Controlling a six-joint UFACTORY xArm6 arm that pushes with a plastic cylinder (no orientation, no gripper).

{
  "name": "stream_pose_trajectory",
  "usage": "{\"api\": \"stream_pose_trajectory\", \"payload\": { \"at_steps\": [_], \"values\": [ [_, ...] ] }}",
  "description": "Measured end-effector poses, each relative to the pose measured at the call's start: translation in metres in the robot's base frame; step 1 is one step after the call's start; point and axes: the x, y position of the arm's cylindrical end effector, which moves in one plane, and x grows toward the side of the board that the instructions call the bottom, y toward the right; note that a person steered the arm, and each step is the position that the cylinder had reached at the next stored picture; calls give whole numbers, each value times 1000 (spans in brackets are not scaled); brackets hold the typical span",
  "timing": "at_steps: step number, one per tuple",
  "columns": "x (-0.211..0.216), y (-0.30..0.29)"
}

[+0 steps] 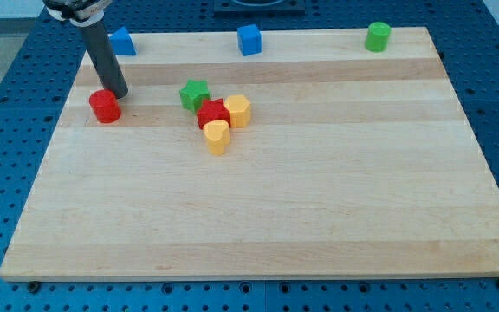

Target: Push the yellow heart to the yellow hexagon

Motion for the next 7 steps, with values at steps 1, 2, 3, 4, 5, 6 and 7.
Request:
{"api": "stream_pose_trajectory", "payload": {
  "at_steps": [1, 2, 3, 4, 5, 6, 7],
  "values": [
    [2, -5],
    [2, -8],
    [-1, -6],
    [-19, 12],
    [-19, 26],
    [-19, 34],
    [-19, 63]
  ]
}}
